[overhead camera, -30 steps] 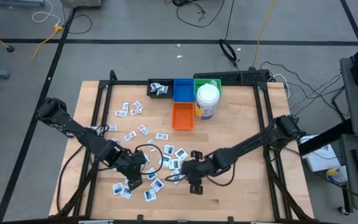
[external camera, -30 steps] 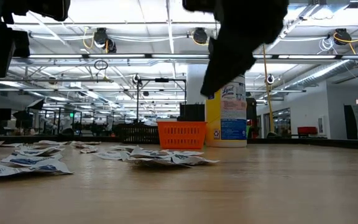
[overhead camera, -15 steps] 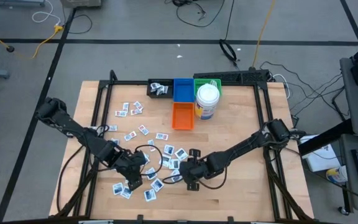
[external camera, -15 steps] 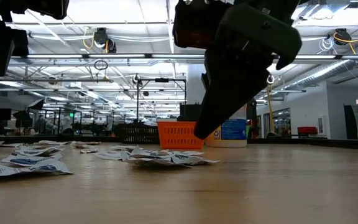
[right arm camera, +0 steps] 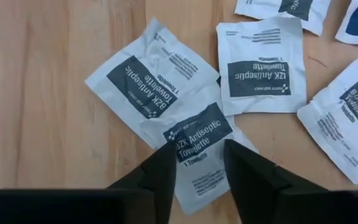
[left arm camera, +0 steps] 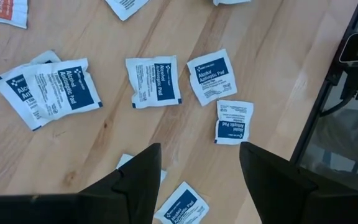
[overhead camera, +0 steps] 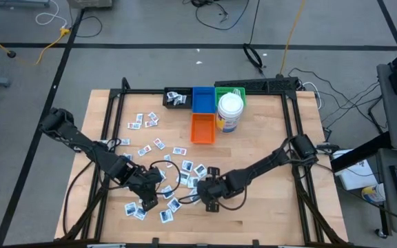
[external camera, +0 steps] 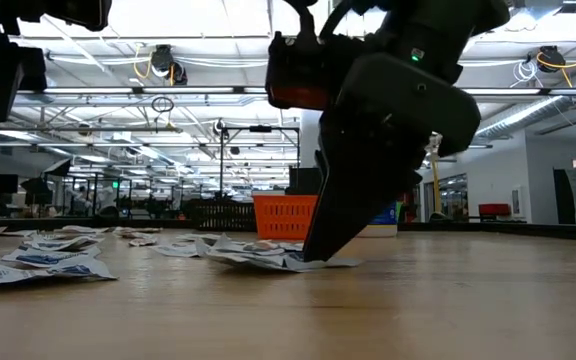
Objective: Pick & Place First Aid Supplies
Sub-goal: Put the gray towelette pack into the black bin
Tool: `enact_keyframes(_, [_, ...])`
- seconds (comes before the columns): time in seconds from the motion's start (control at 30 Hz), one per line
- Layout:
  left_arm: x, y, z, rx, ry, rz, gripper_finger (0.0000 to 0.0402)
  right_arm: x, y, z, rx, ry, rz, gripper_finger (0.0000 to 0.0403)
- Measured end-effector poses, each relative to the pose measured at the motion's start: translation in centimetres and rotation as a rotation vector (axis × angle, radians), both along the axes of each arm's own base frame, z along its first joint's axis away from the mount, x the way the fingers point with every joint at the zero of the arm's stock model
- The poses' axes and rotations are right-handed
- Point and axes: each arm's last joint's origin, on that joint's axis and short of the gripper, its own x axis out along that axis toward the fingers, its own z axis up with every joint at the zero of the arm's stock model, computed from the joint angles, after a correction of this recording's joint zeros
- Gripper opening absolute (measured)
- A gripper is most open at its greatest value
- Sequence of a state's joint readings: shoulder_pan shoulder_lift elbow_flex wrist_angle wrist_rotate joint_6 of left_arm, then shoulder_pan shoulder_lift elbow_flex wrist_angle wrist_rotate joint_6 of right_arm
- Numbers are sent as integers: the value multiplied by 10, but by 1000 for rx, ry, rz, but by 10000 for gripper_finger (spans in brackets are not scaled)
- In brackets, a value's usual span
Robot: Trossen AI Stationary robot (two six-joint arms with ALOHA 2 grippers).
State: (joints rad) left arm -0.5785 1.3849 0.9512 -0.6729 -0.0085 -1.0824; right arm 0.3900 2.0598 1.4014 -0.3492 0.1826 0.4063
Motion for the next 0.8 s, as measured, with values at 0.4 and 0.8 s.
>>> enact_keyframes(0.4, [0, 0, 0, -3, -2, -6, 223, 0, 1, 2, 60, 22, 38, 3])
enact_keyframes(0.8, [12, 5, 4, -45, -83, 31, 223, -20, 1, 79, 12, -174, 60, 1])
